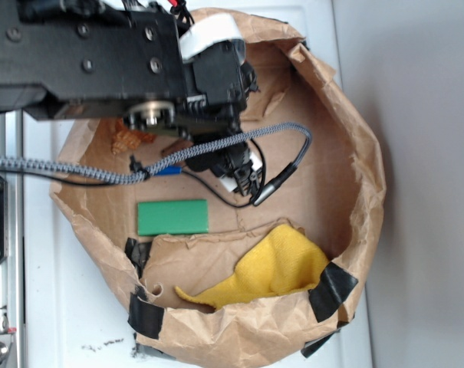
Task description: Grab the wood chip.
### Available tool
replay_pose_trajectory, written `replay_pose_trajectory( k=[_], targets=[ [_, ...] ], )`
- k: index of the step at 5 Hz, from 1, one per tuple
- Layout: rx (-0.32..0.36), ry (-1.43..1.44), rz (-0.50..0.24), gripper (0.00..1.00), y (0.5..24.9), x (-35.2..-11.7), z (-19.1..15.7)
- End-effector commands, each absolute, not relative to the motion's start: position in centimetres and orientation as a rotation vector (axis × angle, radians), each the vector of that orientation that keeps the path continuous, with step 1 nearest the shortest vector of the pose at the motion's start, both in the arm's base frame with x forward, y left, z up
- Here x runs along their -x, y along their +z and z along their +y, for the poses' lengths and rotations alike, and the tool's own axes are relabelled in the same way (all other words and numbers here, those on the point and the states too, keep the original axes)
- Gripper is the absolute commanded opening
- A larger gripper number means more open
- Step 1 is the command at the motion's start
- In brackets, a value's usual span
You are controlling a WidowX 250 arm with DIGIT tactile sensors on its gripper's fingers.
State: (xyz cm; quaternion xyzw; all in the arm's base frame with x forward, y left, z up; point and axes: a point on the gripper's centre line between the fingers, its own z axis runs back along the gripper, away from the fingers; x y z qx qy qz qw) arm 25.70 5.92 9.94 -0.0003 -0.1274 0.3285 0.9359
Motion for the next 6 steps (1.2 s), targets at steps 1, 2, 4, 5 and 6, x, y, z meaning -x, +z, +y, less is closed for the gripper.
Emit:
replay_pose_trajectory(
  k=[1,2,4,5,6],
  targets=[
    [-0.04,0.523,-0.333,1.0,9.1,-27.3,6.9],
    [-0.051,0.515,-0.335,1.0,8.6,-27.2,7.3],
    [-0.084,0.442,-0.334,1.0,6.8,-25.5,7.5],
    [-0.087,0.408,-0.33,1.0,6.5,-24.4,7.5],
    [-0.098,0.386,-0.27,1.0,5.3,-24.3,6.8]
  ],
)
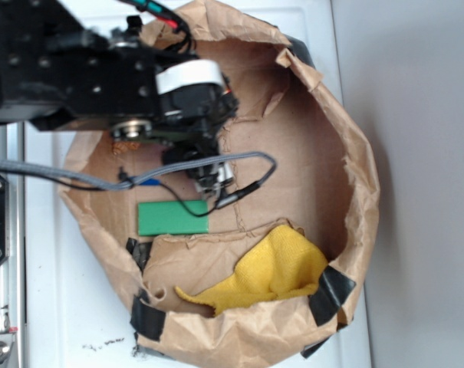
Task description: Grab the wood chip.
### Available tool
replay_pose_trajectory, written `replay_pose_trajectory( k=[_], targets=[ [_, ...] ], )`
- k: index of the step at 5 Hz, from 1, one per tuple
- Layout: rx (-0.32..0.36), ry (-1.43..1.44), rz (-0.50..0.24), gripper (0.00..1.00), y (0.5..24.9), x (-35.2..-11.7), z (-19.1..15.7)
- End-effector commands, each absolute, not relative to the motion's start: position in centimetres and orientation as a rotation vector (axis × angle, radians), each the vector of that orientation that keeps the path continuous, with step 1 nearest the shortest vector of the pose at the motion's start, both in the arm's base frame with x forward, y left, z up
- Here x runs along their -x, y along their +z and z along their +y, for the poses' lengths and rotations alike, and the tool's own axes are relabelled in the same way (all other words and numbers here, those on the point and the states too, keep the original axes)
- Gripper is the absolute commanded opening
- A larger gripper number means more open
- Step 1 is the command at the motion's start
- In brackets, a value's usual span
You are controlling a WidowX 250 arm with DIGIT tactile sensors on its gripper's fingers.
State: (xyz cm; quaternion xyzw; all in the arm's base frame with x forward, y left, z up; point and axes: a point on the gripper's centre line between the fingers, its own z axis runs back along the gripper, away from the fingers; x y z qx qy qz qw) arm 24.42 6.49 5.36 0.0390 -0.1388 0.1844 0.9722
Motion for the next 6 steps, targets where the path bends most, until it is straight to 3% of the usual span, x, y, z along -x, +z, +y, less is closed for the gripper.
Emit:
replay_pose_trajectory(
  k=[1,2,3,4,6],
  targets=[
    [-0.114,0.357,-0.223,1.0,4.2,-24.3,5.8],
    [-0.143,0.312,-0.146,1.0,2.3,-23.8,4.7],
    [-0.168,0.322,-0.166,1.0,2.2,-23.8,4.9],
    [-0.192,0.354,-0.181,0.0,2.3,-24.0,5.2],
    [-0.238,0.39,-0.253,0.0,3.1,-23.7,5.6]
  ],
)
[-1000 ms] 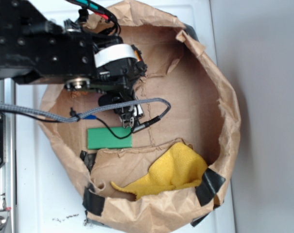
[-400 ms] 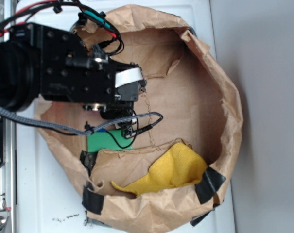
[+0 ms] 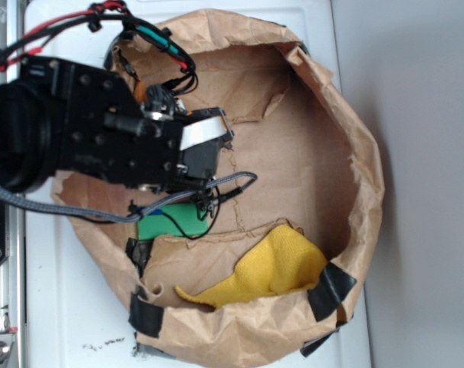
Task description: Grab the wood chip.
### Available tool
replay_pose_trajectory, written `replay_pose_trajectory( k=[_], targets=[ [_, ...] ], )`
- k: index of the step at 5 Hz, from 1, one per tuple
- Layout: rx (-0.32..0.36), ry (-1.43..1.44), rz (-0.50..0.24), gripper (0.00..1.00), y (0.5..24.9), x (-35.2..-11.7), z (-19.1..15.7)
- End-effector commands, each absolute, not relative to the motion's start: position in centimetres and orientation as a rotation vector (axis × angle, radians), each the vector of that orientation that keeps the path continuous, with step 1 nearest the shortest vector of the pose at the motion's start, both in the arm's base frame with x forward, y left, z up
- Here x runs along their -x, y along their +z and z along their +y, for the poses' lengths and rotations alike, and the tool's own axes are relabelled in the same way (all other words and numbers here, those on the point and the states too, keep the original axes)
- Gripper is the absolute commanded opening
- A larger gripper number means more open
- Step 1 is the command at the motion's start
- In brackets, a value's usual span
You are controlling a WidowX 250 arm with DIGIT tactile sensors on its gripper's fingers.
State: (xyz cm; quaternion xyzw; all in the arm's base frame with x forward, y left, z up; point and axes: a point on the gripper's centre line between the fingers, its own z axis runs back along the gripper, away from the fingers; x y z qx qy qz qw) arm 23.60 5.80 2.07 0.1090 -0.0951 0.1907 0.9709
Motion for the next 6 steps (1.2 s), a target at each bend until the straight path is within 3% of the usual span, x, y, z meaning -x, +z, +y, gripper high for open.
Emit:
replay_pose_trajectory(
  k=[1,2,3,4,6],
  targets=[
    [-0.241,0.392,-0.266,0.0,3.3,-23.5,5.7],
    [-0.207,0.393,-0.271,0.0,4.7,-23.5,5.5],
    [-0.108,0.406,-0.265,0.0,8.9,-23.6,4.9],
    [-0.053,0.414,-0.26,0.0,12.0,-24.0,4.3],
    [-0.062,0.34,-0.293,0.0,12.8,-24.3,3.5]
  ],
)
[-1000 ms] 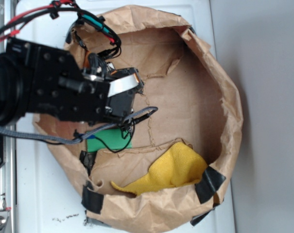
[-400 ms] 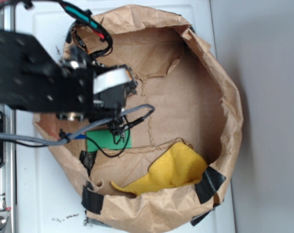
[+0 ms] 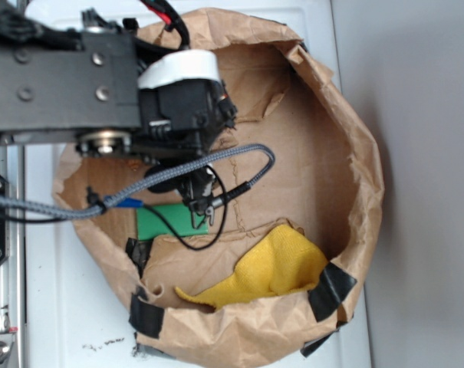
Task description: Grab the wood chip.
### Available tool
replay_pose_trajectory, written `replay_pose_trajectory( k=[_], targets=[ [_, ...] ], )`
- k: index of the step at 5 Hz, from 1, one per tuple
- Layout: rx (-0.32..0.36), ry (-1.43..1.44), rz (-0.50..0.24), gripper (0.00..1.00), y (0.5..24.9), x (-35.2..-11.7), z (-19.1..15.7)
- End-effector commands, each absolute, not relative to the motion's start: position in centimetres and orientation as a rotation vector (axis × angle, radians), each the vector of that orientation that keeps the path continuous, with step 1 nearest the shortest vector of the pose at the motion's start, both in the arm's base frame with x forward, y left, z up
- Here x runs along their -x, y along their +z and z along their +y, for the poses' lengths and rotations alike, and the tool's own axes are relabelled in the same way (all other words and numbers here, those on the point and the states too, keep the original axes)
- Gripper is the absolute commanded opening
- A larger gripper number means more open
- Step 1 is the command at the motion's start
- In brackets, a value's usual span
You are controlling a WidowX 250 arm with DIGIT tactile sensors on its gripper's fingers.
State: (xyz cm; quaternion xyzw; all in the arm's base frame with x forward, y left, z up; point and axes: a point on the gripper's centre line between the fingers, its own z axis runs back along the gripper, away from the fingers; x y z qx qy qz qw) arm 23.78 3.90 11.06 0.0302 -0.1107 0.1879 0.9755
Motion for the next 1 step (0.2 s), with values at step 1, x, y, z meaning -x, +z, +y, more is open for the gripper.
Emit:
replay_pose_trajectory(
  k=[1],
  targets=[
    [-0.158,0.331,-0.251,0.03,12.28,-24.25,3.23]
  ],
)
